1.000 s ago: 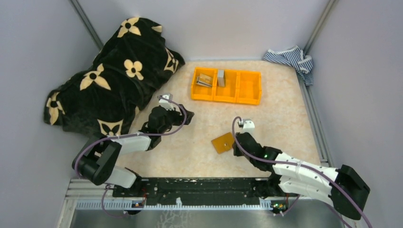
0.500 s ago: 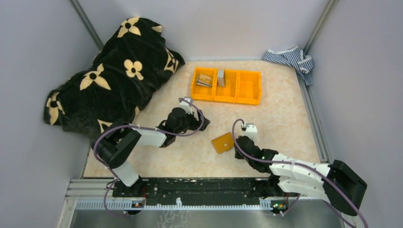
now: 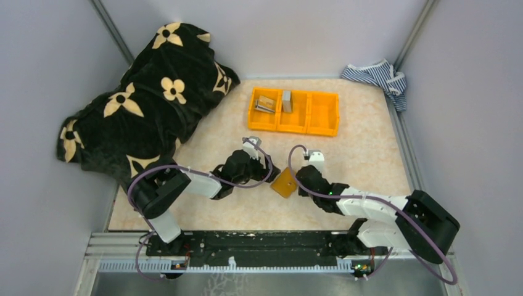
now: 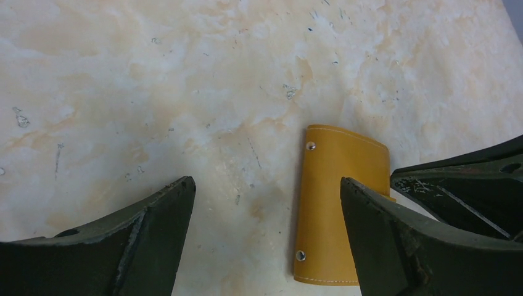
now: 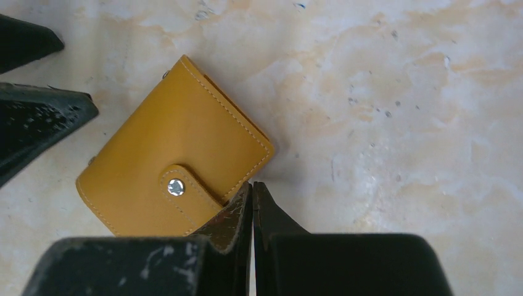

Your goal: Take the credit cards out of the card holder

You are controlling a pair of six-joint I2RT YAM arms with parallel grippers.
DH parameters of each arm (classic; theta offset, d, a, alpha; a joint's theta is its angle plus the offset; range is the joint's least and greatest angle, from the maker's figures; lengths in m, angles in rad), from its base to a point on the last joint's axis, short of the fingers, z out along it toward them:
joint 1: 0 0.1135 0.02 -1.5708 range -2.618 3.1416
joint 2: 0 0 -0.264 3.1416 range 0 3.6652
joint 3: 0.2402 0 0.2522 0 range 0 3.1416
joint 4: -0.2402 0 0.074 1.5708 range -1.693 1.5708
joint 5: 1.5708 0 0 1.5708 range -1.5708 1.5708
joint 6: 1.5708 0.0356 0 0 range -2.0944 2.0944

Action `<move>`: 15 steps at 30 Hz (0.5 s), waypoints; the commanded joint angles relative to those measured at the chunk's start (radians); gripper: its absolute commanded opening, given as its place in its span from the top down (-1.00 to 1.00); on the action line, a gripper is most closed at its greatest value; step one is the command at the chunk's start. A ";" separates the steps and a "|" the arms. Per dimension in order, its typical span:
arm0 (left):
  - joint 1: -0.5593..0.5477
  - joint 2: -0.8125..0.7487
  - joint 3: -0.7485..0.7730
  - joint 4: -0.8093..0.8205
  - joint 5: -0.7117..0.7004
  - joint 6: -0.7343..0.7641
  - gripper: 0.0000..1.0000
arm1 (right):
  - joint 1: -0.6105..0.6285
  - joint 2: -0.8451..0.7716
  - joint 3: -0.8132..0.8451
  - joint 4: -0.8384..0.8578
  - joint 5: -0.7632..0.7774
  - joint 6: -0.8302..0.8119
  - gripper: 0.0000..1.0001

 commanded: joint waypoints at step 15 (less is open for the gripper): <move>-0.007 -0.137 -0.031 -0.102 -0.063 0.010 -0.90 | -0.032 0.077 0.165 0.146 -0.036 -0.158 0.96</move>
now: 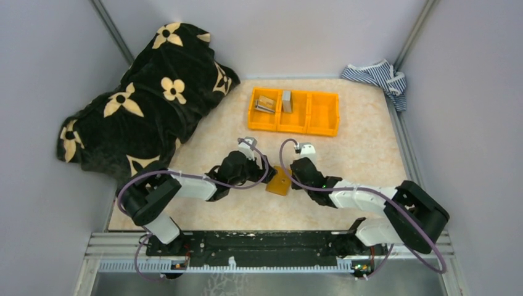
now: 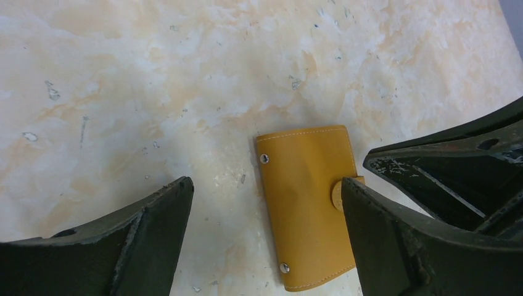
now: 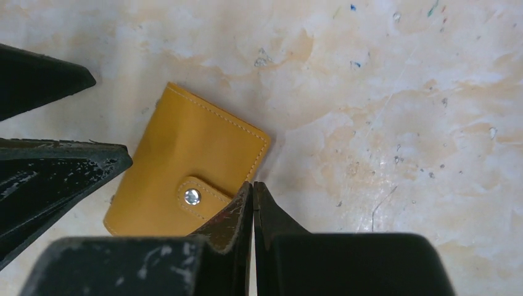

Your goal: Take the credit cards out of the card holder

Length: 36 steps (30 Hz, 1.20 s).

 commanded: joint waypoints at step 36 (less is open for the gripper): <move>0.005 0.079 0.102 0.041 0.368 0.066 1.00 | 0.018 -0.182 -0.126 0.328 -0.160 -0.303 0.73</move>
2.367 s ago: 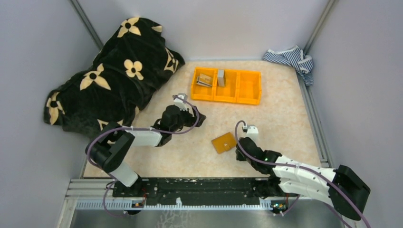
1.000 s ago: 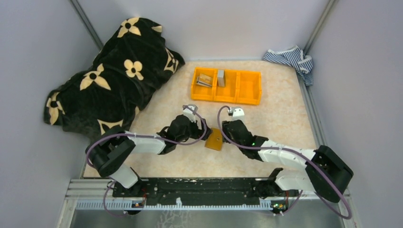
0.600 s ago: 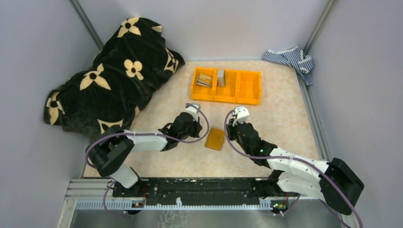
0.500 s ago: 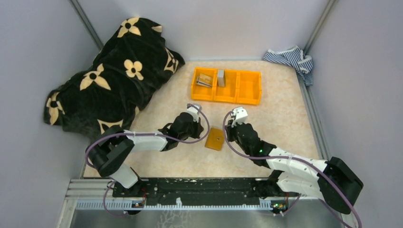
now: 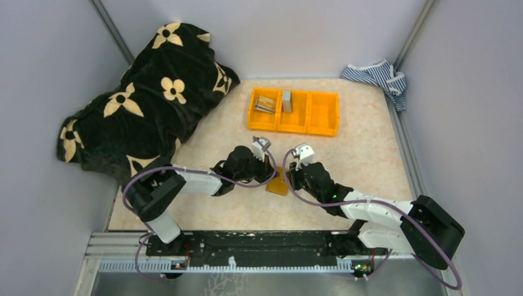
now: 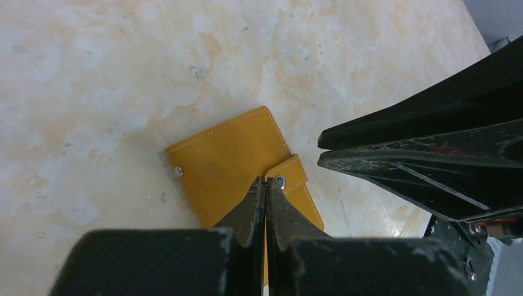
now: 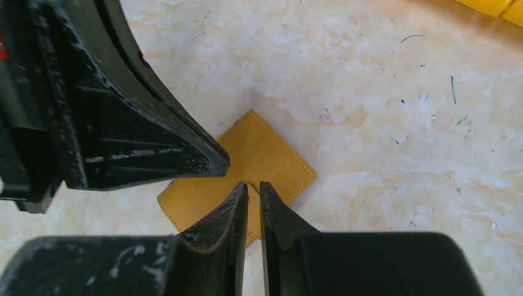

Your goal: Take the credit cards out of the card holder

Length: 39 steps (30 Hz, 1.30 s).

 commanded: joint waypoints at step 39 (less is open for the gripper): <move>0.011 0.004 -0.022 0.032 -0.007 -0.007 1.00 | 0.045 0.245 0.220 -0.100 0.032 -0.196 -0.10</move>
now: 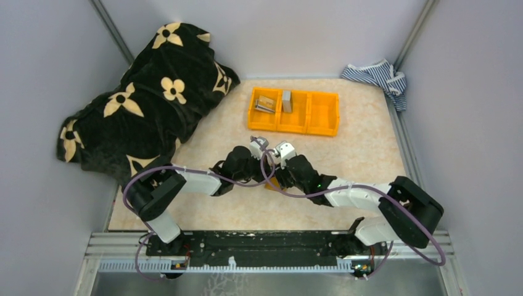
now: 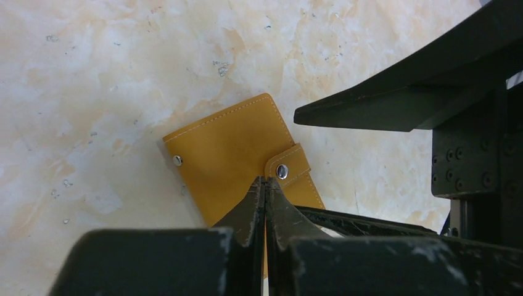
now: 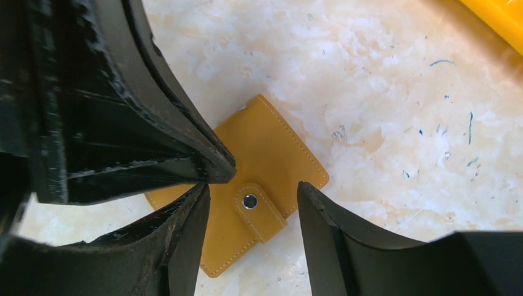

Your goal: Take the credit cards out of the card holder

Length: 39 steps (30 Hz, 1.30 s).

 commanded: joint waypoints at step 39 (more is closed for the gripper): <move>0.008 0.060 0.019 -0.053 -0.056 -0.012 1.00 | 0.001 0.055 -0.024 0.015 0.052 0.083 1.00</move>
